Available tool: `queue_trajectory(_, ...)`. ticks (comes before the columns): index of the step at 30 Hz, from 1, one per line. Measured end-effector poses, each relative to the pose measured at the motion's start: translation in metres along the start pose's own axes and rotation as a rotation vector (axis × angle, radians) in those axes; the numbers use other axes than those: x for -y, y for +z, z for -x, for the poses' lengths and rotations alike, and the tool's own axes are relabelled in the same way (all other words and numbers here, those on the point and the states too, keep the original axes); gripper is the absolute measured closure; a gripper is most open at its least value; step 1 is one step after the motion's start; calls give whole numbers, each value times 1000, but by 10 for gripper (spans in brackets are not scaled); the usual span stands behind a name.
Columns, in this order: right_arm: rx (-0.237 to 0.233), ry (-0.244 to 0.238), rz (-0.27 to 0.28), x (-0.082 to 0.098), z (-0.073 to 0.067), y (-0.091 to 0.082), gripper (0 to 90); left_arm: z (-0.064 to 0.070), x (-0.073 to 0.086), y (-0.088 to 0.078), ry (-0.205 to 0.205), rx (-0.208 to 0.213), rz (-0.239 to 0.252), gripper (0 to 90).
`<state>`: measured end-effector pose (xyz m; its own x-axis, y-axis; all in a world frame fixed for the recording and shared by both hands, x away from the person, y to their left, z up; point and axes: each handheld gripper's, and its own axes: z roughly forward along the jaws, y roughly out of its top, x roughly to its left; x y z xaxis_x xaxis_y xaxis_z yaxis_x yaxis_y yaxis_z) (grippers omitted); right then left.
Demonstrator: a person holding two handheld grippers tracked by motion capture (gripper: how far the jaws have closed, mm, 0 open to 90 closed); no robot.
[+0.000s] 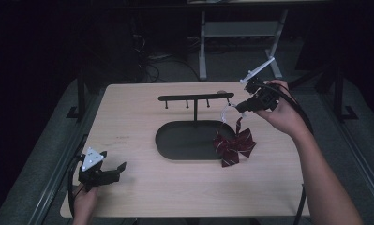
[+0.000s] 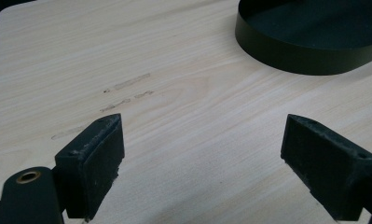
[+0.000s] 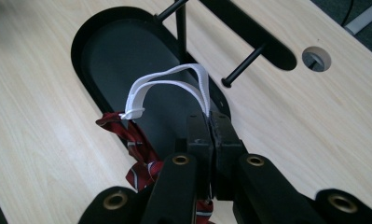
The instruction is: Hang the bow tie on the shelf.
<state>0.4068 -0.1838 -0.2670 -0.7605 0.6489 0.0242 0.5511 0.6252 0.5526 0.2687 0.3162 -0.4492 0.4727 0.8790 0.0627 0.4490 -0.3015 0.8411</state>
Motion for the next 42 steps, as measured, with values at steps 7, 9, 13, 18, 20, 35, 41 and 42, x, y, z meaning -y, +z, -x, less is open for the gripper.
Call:
queue_trajectory(7, 13, 9, -18, -10, 10, 5, 883, -1, 1, 0, -14, -2, 1, 130)
queue_trajectory(9, 7, 16, -13, -12, 12, 6, 883, -1, 1, 0, -12, 0, -2, 130)
queue_trajectory(13, 0, 32, -14, -16, 20, 10, 883, -1, 0, 2, -14, 2, -2, 130)
queue_trajectory(18, 5, 45, -11, -19, 26, 9, 883, -1, 1, 2, -14, 5, -1, 131)
queue_trajectory(20, 10, 47, -11, -22, 29, 9, 882, -1, 1, 2, -13, 6, -2, 130)
queue_trajectory(35, -13, 89, -31, -21, 44, 28, 872, 0, 0, 3, -14, 7, -6, 130)
queue_trajectory(41, -12, 89, -35, -22, 44, 30, 863, 0, 0, 2, -16, 6, -4, 130)
queue_trajectory(42, -10, 89, -37, -22, 44, 31, 863, 1, 0, 3, -17, 6, -4, 130)
